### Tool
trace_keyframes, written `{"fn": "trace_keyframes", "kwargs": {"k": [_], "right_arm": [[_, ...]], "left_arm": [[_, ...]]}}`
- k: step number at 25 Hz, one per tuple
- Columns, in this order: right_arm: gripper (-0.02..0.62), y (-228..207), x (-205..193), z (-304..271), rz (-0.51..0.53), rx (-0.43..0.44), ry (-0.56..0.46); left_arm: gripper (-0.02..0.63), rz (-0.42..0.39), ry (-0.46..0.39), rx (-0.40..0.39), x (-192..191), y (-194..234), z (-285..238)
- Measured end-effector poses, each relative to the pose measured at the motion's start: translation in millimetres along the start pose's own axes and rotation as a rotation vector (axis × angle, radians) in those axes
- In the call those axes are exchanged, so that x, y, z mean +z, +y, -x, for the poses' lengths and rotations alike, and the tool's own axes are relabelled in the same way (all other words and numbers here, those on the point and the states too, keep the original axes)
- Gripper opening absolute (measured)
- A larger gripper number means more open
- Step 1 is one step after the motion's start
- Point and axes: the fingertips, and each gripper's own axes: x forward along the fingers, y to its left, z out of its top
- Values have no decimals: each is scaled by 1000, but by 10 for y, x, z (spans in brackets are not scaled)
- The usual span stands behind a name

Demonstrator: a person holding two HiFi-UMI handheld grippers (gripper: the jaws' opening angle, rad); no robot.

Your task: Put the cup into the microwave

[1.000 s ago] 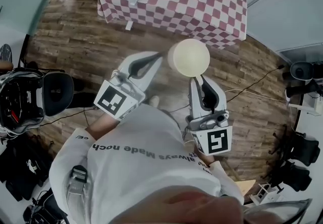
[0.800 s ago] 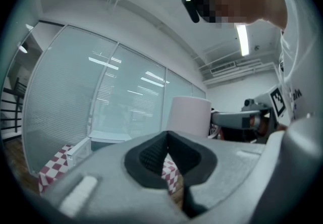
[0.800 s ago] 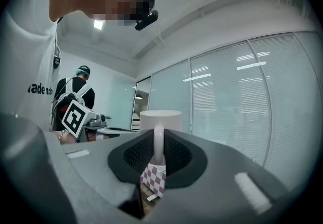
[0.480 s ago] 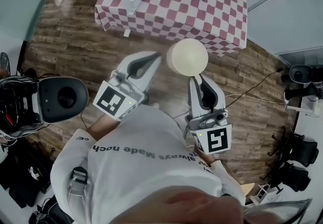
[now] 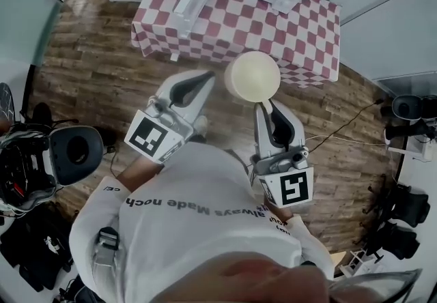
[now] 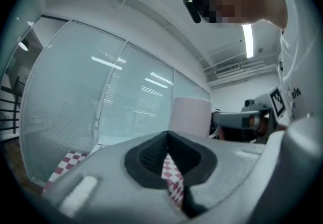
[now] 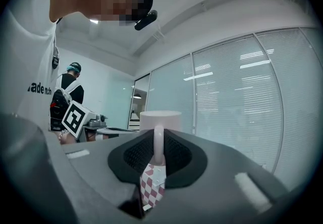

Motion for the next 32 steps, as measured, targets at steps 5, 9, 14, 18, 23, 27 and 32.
{"fn": "trace_keyframes", "kwargs": {"k": [5,9,14,18,23,27,32], "right_arm": [[41,10,-20,-315,1,-14,-1],[41,0,-28,-485,8,-18,8],[41,-69,-62,-631,11,-26,18],[41,-150,-101,-717,13,-24,22],[41,-335,-128,-826,20,-35,19],[41,-606,-169,-882,21,-50,17],[41,-1000,-210,-1005,18,-60,12]], "left_arm": [[3,0,7,-20,-5,297,-30],[3,2,2,-31,16,450,-68],[3,14,6,-43,-18,585,-151],[3,15,11,-46,-47,652,-241],[3,12,7,-45,-52,773,-440],[3,12,9,-53,-70,831,-708],[3,11,16,-58,-97,929,-1111]]}}
